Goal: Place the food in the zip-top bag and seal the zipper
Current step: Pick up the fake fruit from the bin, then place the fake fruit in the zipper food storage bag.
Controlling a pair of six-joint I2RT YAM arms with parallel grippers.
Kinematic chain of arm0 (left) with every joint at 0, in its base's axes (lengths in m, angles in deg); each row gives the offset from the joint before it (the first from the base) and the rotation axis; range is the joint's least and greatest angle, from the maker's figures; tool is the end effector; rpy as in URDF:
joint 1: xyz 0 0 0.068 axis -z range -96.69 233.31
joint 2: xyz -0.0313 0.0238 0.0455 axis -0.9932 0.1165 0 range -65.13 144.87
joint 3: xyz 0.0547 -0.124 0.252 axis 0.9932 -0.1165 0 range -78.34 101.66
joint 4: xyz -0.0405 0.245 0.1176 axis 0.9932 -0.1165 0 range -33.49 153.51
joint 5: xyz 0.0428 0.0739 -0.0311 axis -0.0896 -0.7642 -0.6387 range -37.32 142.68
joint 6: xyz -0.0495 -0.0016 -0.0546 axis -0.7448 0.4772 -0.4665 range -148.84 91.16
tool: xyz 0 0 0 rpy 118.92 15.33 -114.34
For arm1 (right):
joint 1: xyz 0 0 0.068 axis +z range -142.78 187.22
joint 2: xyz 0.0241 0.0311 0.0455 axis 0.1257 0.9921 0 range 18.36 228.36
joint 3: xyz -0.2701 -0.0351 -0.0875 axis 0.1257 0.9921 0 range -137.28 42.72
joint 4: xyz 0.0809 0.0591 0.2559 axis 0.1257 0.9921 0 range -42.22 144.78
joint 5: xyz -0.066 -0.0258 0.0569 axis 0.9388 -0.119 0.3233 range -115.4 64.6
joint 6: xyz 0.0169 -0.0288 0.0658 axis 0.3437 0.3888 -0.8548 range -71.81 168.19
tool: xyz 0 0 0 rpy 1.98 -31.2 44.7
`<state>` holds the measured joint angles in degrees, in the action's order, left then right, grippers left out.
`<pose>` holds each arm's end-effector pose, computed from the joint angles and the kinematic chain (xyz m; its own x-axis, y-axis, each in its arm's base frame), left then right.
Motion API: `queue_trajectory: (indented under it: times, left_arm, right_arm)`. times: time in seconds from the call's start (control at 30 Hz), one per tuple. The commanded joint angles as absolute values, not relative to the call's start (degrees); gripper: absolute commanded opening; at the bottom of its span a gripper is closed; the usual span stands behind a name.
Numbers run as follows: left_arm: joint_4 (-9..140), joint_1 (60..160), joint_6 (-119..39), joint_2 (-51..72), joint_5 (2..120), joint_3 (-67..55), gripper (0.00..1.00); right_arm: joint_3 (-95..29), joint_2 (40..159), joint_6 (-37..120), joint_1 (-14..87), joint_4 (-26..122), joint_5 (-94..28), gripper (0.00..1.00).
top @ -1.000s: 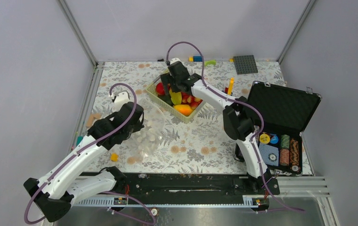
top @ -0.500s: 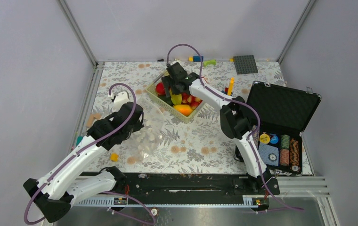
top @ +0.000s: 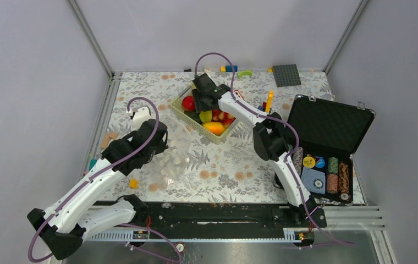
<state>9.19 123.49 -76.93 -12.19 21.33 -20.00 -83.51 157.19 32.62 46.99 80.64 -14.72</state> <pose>0.1644 -0.0969 0.3238 -0.6003 -0.3249 -0.7308 -0.2352 0.9451 -0.2270 0.4603 0.3683 0.2024 -0.6696 -0.2142 -0.7111 -0.3623 0.9300 0.0611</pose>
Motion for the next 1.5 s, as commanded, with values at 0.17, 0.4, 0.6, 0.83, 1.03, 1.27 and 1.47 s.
queue_trajectory:
  times: [0.17, 0.4, 0.6, 0.83, 1.03, 1.27, 1.47]
  left_arm:
    - [11.1, 123.3, -77.4, -12.8, 21.0, -20.1, 0.0]
    - [10.1, 123.3, -77.4, -12.5, 21.9, -18.3, 0.0]
    - [10.1, 123.3, -77.2, -11.7, 23.9, -17.7, 0.0]
    - [10.1, 123.3, -77.9, -11.5, 25.2, -16.4, 0.0]
    - [10.1, 123.3, -78.0, -11.0, 26.1, -15.1, 0.0]
    - [10.1, 123.3, -78.1, -10.8, 27.1, -14.6, 0.0]
    - [10.5, 123.3, -78.1, -11.9, 27.8, -14.6, 0.0]
  right_arm:
    - [-84.1, 151.3, 30.4, 46.8, 82.2, -14.8, 0.29]
    - [-68.2, 136.3, 31.2, 46.8, 69.0, -13.8, 0.21]
    - [-51.2, 123.7, 32.8, 46.8, 50.6, -16.1, 0.19]
    - [-38.4, 114.1, 29.5, 47.1, 31.5, -31.5, 0.16]
    - [-29.1, 107.2, 24.3, 50.8, 18.5, -38.2, 0.15]
    - [-24.1, 106.5, 23.1, 56.3, 14.5, -38.5, 0.17]
    - [-22.1, 109.1, 22.4, 59.3, 14.1, -36.4, 0.22]
